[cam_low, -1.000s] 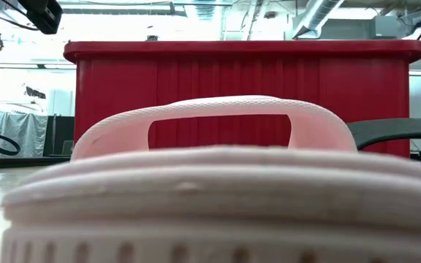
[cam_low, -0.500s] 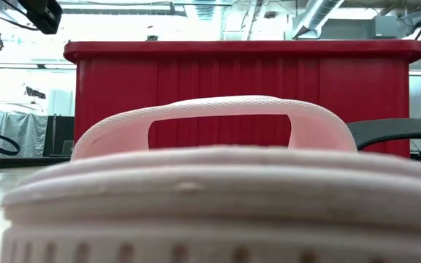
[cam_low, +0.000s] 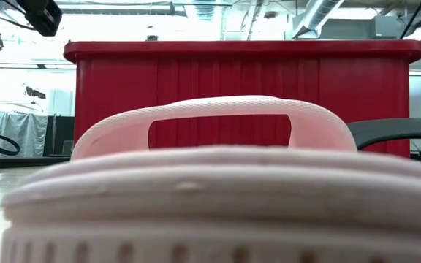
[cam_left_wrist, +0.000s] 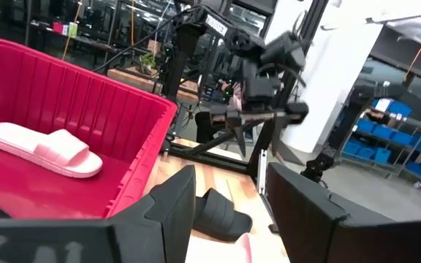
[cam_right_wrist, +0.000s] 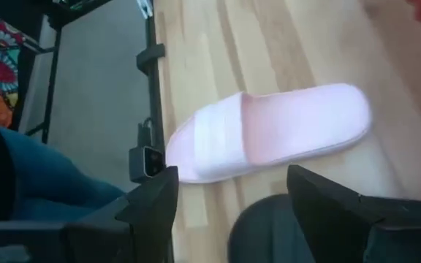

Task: Pick and place slides into bin
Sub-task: Put the pink slide into the red container

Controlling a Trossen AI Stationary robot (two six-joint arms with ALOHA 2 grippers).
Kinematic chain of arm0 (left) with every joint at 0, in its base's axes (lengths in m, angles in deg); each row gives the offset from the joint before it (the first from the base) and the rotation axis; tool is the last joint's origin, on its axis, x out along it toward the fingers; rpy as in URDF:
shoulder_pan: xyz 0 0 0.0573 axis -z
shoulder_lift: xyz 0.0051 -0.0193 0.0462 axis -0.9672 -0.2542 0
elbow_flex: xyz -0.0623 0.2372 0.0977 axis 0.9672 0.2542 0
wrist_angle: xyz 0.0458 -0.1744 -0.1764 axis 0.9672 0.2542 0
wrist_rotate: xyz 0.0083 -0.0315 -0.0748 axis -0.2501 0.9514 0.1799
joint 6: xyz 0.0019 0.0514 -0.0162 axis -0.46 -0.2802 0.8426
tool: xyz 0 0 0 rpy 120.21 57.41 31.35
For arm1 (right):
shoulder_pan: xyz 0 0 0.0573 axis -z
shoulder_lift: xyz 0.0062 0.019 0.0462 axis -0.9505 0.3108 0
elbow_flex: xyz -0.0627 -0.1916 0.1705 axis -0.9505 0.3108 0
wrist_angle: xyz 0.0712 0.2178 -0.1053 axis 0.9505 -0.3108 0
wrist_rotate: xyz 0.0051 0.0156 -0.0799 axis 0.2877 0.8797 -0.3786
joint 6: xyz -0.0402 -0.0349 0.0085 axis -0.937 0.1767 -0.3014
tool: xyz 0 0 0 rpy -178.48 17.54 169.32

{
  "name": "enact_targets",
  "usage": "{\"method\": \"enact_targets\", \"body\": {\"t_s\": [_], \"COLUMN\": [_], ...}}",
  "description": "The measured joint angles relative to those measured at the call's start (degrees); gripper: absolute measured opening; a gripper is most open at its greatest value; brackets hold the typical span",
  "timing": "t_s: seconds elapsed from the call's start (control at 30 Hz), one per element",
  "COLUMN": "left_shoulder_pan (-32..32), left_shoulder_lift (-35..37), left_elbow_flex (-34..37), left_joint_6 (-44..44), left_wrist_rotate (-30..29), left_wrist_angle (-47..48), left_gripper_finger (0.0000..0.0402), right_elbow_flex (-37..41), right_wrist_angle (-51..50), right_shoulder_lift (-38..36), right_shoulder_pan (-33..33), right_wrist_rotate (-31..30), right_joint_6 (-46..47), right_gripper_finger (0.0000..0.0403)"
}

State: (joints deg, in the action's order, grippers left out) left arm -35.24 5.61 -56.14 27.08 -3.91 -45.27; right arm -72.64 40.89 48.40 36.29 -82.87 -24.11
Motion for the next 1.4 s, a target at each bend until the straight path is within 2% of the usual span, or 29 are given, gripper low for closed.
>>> {"method": "enact_targets", "body": {"t_s": [0.2,0.33,0.43,0.6,0.67,0.83,1.1,1.4], "left_shoulder_pan": [0.0,0.0,0.1,0.1,0.1,0.1,0.1,-2.0], "left_shoulder_lift": [0.0,-1.8,-6.6,-19.3,-24.6,-38.2,-56.4,-72.4], "left_elbow_flex": [0.0,0.0,0.0,-0.1,-1.7,-10.0,-28.8,-44.5], "left_joint_6": [2.2,3.8,3.9,2.0,1.7,1.5,1.7,-5.8], "left_wrist_rotate": [0.3,3.5,6.2,9.1,9.2,9.1,10.7,11.0], "left_wrist_angle": [-1.8,-3.3,-8.6,-21.2,-22.1,-15.1,6.6,20.4], "left_gripper_finger": [0.016,0.016,0.016,0.016,0.016,0.016,0.016,0.016], "right_elbow_flex": [0.0,0.0,-0.3,-0.5,-0.4,-0.4,-0.4,-0.4], "right_wrist_angle": [4.3,6.7,8.6,6.9,4.3,-4.7,-18.0,-23.9], "right_shoulder_lift": [2.0,2.8,3.8,3.6,3.4,0.3,-4.7,-6.7], "right_shoulder_pan": [-1.2,-2.0,-2.4,-3.5,-3.9,-5.9,-11.1,-15.3], "right_wrist_rotate": [2.4,3.5,4.7,5.1,5.4,5.8,5.9,5.9], "right_joint_6": [2.4,3.1,3.6,3.7,3.5,0.9,3.0,4.1], "right_gripper_finger": [0.0249,0.0249,0.0249,0.0249,0.0249,0.0249,0.0249,0.0249]}}
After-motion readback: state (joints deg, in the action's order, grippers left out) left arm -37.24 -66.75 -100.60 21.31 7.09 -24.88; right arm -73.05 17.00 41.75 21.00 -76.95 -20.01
